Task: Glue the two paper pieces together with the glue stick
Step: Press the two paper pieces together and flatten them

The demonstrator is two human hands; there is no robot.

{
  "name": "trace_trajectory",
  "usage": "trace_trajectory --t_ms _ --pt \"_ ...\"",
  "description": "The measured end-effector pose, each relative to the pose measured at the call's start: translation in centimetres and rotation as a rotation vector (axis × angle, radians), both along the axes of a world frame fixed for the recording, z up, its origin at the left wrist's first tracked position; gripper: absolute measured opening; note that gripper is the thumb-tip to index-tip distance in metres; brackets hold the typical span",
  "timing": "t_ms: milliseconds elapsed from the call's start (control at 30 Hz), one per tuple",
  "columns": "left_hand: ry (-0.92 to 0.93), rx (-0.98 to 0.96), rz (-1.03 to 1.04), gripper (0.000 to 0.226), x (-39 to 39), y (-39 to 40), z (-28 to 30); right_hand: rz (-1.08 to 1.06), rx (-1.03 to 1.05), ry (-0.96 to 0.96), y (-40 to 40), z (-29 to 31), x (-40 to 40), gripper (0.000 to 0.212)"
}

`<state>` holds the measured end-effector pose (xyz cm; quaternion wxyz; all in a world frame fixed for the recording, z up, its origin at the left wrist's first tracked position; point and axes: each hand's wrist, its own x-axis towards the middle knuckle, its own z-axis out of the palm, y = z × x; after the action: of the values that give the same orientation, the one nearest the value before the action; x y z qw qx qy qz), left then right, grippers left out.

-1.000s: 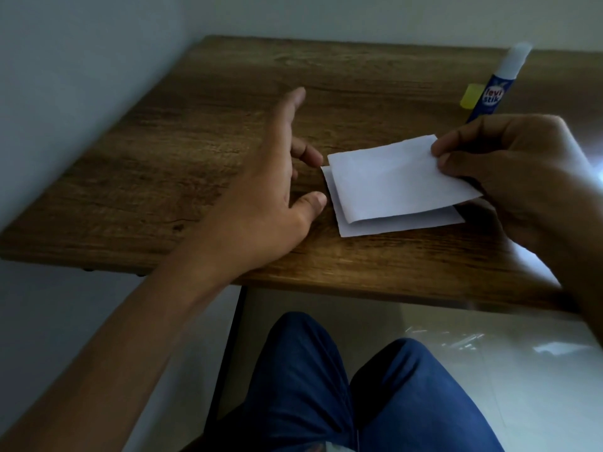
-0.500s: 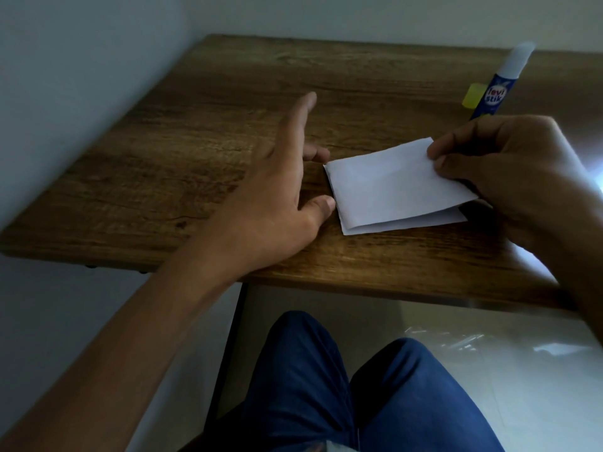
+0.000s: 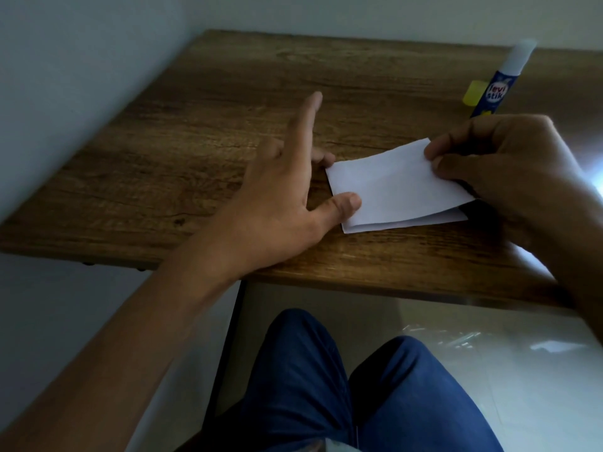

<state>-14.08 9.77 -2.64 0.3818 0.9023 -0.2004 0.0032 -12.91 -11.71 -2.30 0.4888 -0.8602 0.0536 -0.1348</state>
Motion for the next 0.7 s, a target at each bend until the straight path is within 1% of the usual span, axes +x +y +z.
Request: trace_trajectory --t_ms 100,233,467,567,700 --pt "-0.036 0.048 0.006 0.099 0.11 -0.20 -0.17 0.009 -0.018 -0.016 0.04 0.00 -0.16 0.024" --pt "-0.058 0.089 0.000 0.103 0.12 -0.23 -0.21 0.055 -0.098 -0.046 -0.07 -0.16 -0.46 0.020" --pt "-0.067 0.144 -0.040 0.105 -0.08 -0.10 -0.13 0.128 -0.257 -0.027 -0.57 0.25 -0.56 0.018" --pt "-0.045 0.123 -0.044 0.100 -0.05 0.00 0.00 0.131 -0.273 -0.021 -0.66 0.24 -0.60 0.018" --pt "-0.079 0.084 0.009 0.084 -0.03 -0.39 0.02 0.130 -0.298 -0.036 -0.53 0.22 -0.77 0.016"
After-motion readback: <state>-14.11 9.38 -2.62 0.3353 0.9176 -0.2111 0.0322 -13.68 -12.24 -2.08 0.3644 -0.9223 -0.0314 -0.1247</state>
